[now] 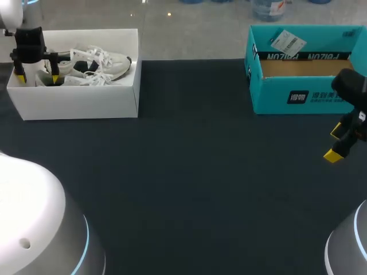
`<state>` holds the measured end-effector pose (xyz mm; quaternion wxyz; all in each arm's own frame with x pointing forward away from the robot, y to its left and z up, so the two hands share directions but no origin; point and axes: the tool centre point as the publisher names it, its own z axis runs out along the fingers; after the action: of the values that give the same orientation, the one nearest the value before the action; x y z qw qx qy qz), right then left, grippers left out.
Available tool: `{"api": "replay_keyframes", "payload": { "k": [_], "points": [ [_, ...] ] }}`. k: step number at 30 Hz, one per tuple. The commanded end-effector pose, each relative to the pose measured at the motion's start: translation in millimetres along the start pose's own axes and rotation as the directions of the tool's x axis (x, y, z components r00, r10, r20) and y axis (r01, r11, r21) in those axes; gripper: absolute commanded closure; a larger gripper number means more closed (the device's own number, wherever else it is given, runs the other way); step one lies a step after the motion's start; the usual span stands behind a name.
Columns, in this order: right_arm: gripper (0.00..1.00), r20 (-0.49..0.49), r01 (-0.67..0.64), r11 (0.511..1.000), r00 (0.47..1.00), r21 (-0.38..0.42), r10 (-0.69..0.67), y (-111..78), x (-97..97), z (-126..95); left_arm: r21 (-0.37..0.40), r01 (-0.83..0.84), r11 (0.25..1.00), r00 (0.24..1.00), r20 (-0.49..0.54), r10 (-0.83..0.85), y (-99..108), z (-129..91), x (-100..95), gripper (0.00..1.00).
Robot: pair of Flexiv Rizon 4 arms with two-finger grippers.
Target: Take the shoe out of the shoebox, open the shoe tongue, remove and reinsert the insole, then place the shoe into the shoebox
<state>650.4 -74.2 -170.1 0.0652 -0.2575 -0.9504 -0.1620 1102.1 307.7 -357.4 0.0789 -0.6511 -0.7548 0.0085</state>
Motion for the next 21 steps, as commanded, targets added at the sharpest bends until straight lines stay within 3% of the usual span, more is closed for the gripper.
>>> {"api": "replay_keyframes", "payload": {
  "k": [1, 3, 4, 5, 9, 21],
  "points": [
    [0.0, -0.002, -0.001, 1.0, 1.0, 0.005, 0.001, 1.9, -1.7, 1.2, 0.007, -0.002, 1.0, 1.0, 0.0, 0.002, 4.5, 3.6, 0.4, 0.06],
    [0.0, -0.002, -0.001, 1.0, 1.0, 0.005, 0.001, 1.9, -1.7, 1.2, 0.007, -0.003, 1.0, 1.0, 0.002, 0.003, 4.2, 3.9, 0.4, 0.33],
    [0.0, -0.002, -0.001, 1.0, 1.0, 0.005, 0.001, 1.9, -1.7, 1.2, 0.006, -0.003, 1.0, 1.0, 0.003, 0.003, 4.2, 4.0, 0.3, 0.59],
    [0.0, -0.002, -0.001, 1.0, 1.0, 0.005, 0.001, 1.9, -1.7, 1.2, 0.002, -0.006, 1.0, 1.0, 0.006, 0.006, 3.8, 4.1, 0.2, 0.78],
    [0.0, -0.002, -0.001, 1.0, 1.0, 0.005, 0.001, 1.9, -1.7, 1.2, -0.009, -0.003, 1.0, 1.0, 0.007, 0.003, 4.5, 4.9, -0.5, 0.98],
    [0.0, -0.002, -0.001, 1.0, 1.0, 0.005, 0.001, 1.9, -1.7, 1.2, -0.045, -0.01, 0.999, 1.0, -0.016, 0.009, 2.1, 4.5, -3.7, 1.0]
  ]
}}
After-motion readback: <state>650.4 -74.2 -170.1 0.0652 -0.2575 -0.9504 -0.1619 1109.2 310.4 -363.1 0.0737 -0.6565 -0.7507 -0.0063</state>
